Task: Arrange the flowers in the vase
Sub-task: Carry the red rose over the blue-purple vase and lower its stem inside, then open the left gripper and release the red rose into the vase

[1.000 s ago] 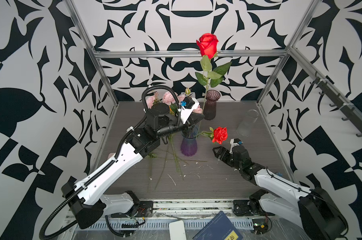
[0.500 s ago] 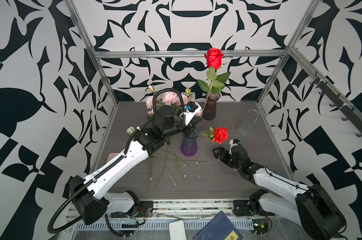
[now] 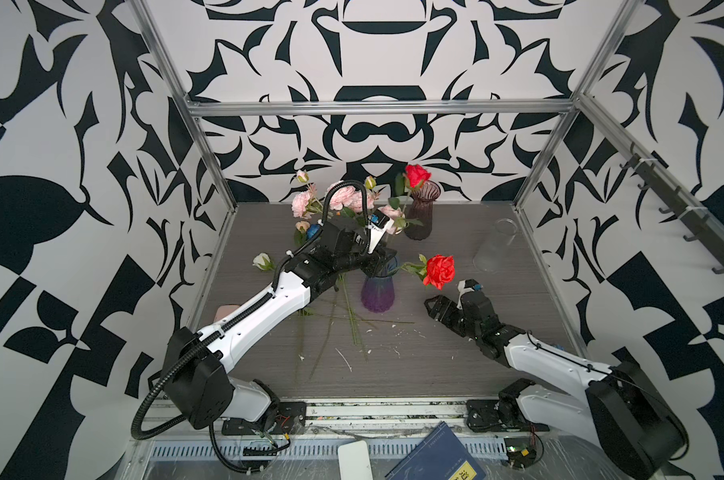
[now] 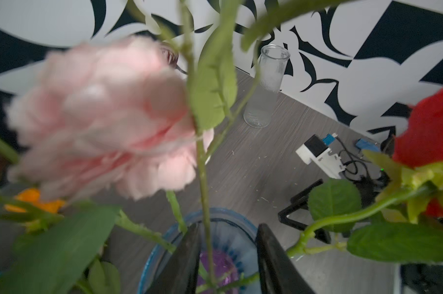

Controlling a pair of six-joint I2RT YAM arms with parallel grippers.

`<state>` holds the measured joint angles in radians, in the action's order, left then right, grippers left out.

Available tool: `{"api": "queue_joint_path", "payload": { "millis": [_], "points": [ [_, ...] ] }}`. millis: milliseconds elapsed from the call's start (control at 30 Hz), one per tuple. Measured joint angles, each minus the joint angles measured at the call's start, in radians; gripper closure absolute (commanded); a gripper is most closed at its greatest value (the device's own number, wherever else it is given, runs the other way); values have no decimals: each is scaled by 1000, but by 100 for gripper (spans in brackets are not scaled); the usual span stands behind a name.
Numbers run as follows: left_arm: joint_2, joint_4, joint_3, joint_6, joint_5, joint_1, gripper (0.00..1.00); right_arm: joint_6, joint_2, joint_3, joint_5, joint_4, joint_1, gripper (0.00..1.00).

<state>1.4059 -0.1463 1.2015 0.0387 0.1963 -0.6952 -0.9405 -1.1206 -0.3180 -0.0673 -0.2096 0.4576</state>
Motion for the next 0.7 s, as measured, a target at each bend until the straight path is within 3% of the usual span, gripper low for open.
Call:
{"api": "queue_joint_path", "payload": {
  "millis": [533,700],
  "points": [
    [-77,12,-18,-45,-38,1,51,0,0,-1,0,-1,0,7],
    [-146,-55,-15,-91,-48,1,49,0,0,-1,0,-1,0,7]
  ]
}}
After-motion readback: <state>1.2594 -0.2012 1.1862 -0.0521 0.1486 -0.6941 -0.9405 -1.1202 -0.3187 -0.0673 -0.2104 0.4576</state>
